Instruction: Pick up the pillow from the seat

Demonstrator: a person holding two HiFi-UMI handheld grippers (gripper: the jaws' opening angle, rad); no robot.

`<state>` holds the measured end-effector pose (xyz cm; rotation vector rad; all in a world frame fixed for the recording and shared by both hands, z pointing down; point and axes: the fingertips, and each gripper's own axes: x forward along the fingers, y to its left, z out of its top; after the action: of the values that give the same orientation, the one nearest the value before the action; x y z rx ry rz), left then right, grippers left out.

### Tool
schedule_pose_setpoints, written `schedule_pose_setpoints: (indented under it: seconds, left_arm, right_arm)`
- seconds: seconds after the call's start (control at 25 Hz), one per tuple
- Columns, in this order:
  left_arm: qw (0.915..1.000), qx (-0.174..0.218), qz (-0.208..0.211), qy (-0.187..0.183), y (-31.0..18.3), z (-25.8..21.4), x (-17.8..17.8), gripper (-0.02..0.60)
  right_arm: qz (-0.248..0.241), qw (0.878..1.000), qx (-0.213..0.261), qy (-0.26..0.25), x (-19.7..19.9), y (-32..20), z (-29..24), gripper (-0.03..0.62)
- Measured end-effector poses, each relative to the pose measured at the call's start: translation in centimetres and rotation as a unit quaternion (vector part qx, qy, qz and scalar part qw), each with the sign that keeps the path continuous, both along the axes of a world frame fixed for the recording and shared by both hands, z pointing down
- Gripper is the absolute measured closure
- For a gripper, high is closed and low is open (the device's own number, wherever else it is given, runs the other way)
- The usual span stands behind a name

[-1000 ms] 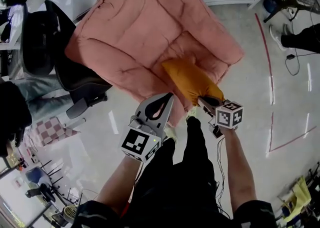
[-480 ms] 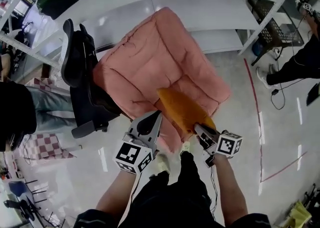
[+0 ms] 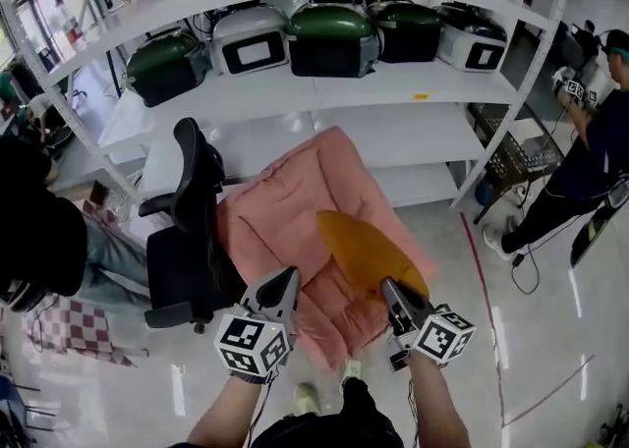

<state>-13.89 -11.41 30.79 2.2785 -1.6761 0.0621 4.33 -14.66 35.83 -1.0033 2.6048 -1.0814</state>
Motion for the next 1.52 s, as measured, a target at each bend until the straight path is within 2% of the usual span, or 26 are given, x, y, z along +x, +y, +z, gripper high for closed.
schedule_pose_setpoints:
  seconds: [0.16, 0.44, 0.68, 1.0, 1.2, 1.52]
  left_arm:
    - [0.9998, 0.019, -0.004, -0.003, 1.0, -2.9, -0.8, 0.577]
    - [0.9983, 0.055, -0.017, -0.011, 1.7, -8.3, -2.9, 0.577]
    - [0.9952, 0.092, -0.023, -0.027, 2.6, -12.7, -3.7, 0.577]
    - [0.9936, 0.108, -0.025, -0.022, 3.4, -14.4, -4.3, 0.577]
    - [0.9939, 0.108, -0.023, -0.007, 4.0, -15.0, -4.6, 0.577]
    - [0.9932, 0.114, -0.022, -0.003, 4.5, -15.3, -4.7, 0.577]
  right_arm:
    - [0.022, 0.997, 0.068, 0.020, -0.4, -0.1, -5.2, 0.577]
    - [0.052, 0.987, 0.144, 0.050, -0.7, -0.4, -12.2, 0.577]
    - [0.070, 0.974, 0.202, 0.073, -0.9, 0.1, -16.2, 0.577]
    - [0.077, 0.960, 0.250, 0.100, -1.7, 1.0, -19.5, 0.577]
    - [0.079, 0.953, 0.265, 0.121, -1.9, 1.4, -20.4, 0.577]
    - [0.084, 0.948, 0.276, 0.131, -2.0, 2.1, -21.0, 0.577]
